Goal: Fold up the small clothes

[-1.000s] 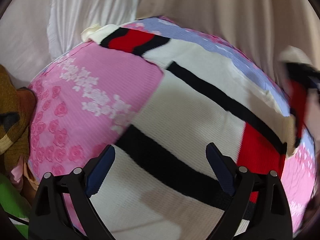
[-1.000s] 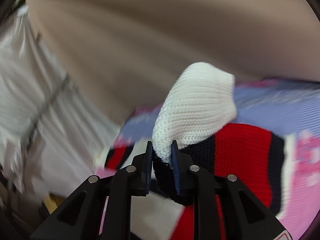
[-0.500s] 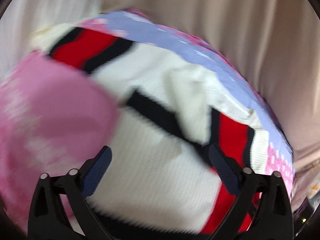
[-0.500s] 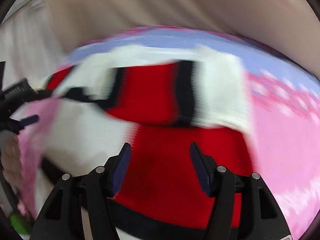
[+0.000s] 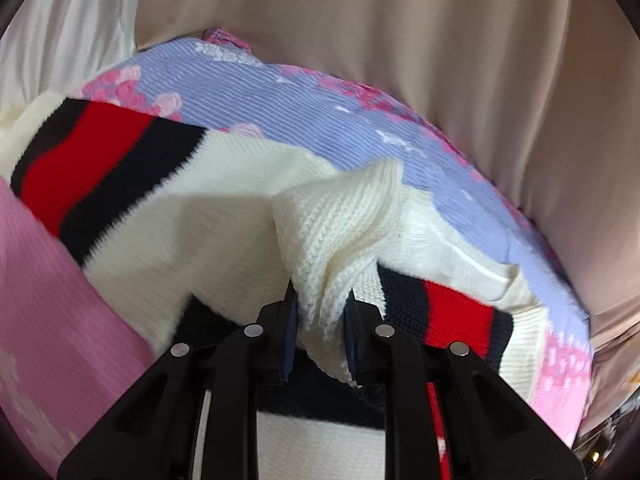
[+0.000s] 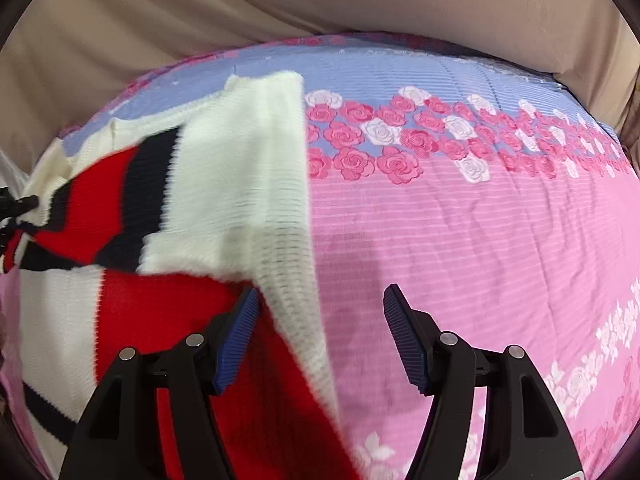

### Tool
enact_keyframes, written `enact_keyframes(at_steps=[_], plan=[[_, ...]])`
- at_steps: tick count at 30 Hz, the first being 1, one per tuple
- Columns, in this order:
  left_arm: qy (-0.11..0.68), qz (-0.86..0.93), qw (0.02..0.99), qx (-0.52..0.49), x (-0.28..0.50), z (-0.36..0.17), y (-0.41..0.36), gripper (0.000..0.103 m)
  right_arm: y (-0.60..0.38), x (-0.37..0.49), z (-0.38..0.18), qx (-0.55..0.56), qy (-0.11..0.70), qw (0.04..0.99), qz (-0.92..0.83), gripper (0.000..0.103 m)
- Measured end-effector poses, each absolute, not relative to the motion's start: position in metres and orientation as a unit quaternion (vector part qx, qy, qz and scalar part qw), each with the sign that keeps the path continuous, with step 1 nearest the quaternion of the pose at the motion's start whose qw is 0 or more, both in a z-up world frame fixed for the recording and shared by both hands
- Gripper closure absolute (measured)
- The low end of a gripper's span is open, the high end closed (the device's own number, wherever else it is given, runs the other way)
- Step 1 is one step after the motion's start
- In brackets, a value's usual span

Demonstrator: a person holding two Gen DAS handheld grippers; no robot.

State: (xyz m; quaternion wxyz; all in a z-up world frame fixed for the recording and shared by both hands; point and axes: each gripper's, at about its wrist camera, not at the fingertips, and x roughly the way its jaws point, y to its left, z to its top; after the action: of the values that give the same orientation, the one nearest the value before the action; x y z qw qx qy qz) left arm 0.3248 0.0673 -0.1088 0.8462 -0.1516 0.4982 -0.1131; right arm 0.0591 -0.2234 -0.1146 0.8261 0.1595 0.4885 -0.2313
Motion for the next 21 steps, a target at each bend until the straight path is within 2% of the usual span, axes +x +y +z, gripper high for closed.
enact_keyframes(at_steps=[2, 3, 4, 5, 6, 8, 9, 12, 15, 17, 18, 19, 20, 21], plan=[[0.513, -0.127, 0.834, -0.158, 0.324, -0.119, 0.073, 0.080, -0.227, 0.066, -0.118, 0.176, 0.482, 0.829, -0.223, 0.041], [0.514, -0.130, 0.834, -0.155, 0.321, -0.122, 0.074, 0.080, -0.229, 0.070, -0.119, 0.187, 0.480, 0.831, -0.210, 0.046], [0.510, -0.130, 0.837, -0.151, 0.318, -0.124, 0.076, 0.080, -0.229, 0.072, -0.118, 0.196, 0.475, 0.835, -0.198, 0.074], [0.505, -0.129, 0.840, -0.149, 0.312, -0.125, 0.077, 0.079, -0.232, 0.072, -0.115, 0.210, 0.468, 0.838, -0.185, 0.090], [0.503, -0.130, 0.840, -0.157, 0.305, -0.124, 0.078, 0.078, -0.237, 0.068, -0.108, 0.216, 0.455, 0.840, -0.199, 0.091], [0.498, -0.124, 0.839, -0.180, 0.303, -0.124, 0.083, 0.067, -0.256, 0.050, -0.092, 0.248, 0.418, 0.844, -0.227, 0.092], [0.497, -0.118, 0.839, -0.187, 0.303, -0.124, 0.085, 0.064, -0.266, 0.039, -0.087, 0.256, 0.406, 0.840, -0.252, 0.100], [0.492, -0.073, 0.849, -0.180, 0.305, -0.127, 0.090, 0.061, -0.313, 0.000, -0.089, 0.284, 0.399, 0.804, -0.337, 0.103], [0.484, -0.065, 0.846, -0.214, 0.301, -0.129, 0.106, 0.060, -0.328, -0.019, -0.085, 0.317, 0.405, 0.791, -0.332, 0.102], [0.469, -0.043, 0.857, -0.211, 0.293, -0.123, 0.115, 0.050, -0.300, -0.007, -0.069, 0.270, 0.410, 0.824, -0.282, 0.086], [0.465, -0.044, 0.857, -0.215, 0.291, -0.122, 0.117, 0.049, -0.282, 0.002, -0.064, 0.236, 0.419, 0.838, -0.257, 0.076], [0.468, -0.049, 0.854, -0.221, 0.290, -0.122, 0.118, 0.049, -0.261, 0.014, -0.061, 0.199, 0.429, 0.849, -0.234, 0.044], [0.472, -0.049, 0.852, -0.220, 0.291, -0.123, 0.117, 0.049, -0.238, 0.026, -0.063, 0.154, 0.438, 0.860, -0.211, 0.024], [0.475, -0.048, 0.852, -0.216, 0.291, -0.124, 0.115, 0.049, -0.218, 0.037, -0.067, 0.113, 0.446, 0.867, -0.193, 0.023]])
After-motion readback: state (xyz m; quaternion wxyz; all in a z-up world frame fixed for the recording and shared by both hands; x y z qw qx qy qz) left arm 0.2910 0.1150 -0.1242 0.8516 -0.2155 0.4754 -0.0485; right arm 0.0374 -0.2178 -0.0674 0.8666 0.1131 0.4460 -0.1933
